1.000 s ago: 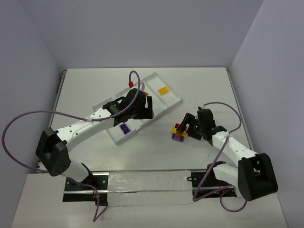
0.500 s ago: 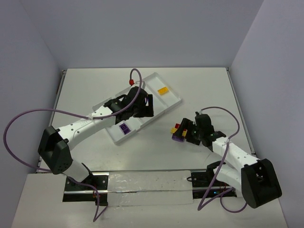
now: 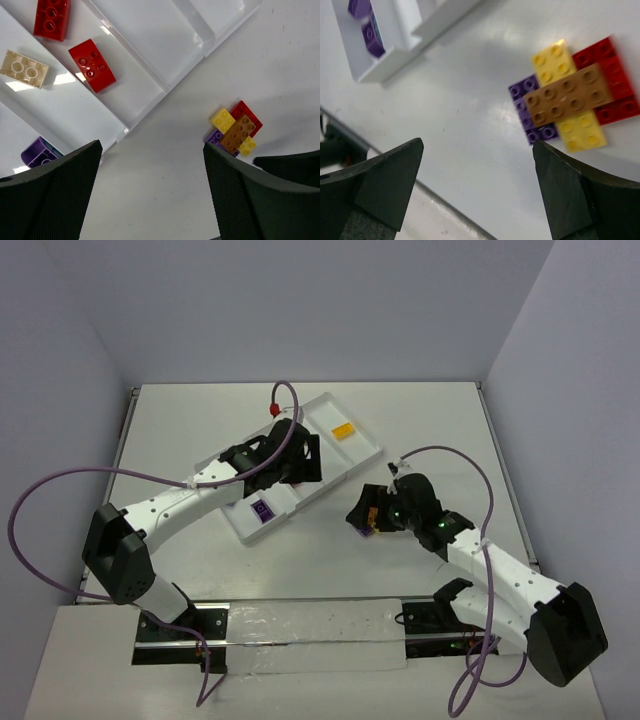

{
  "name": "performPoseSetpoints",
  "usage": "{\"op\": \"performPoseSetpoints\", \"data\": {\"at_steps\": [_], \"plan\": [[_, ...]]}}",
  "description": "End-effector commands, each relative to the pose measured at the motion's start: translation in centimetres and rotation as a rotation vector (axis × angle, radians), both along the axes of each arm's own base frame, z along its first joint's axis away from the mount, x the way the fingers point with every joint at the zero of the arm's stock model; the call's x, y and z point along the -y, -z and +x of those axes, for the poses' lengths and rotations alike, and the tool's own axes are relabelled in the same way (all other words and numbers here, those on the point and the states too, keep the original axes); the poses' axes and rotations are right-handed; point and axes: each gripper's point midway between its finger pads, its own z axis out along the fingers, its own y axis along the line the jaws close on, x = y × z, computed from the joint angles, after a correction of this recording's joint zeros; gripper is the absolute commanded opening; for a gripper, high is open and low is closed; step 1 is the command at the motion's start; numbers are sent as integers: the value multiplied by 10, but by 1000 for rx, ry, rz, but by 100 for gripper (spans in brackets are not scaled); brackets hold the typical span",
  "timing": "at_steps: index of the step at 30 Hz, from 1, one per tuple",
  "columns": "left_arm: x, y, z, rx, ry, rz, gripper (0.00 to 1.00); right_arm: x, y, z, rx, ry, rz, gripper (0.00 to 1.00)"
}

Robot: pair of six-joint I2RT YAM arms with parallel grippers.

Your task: Sort the legos into containers by color

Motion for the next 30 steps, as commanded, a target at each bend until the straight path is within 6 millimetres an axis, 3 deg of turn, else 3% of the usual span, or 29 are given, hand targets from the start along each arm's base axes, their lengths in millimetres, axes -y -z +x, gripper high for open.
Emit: {"op": "performPoseSetpoints", "data": {"at_steps": [1,2,4,6,12,18,25,30], "plan": [[-14,-19,9,44,-26,-36,90,49,-15,34,110,203,-235,98],[-15,-17,9,35,-27,-41,90,61,-1,36,60,236,-304,98],[-16,-15,8,27,-28,-38,90,77,5,49,13,302,-388,98],[-17,-15,7,23,-27,-41,90,81,15,52,-39,314,-423,98],[-18,-13,2,19,-27,-57,90,74,29,67,-96,350,-400,100],[-18,-10,1,13,-21,-55,90,45,34,70,-60,200,-299,100],[-11,-9,1,2,-3,-68,90,15,27,39,-52,48,-110,99],[-8,-12,1,5,6,-79,90,19,28,27,-44,17,-120,98]]}}
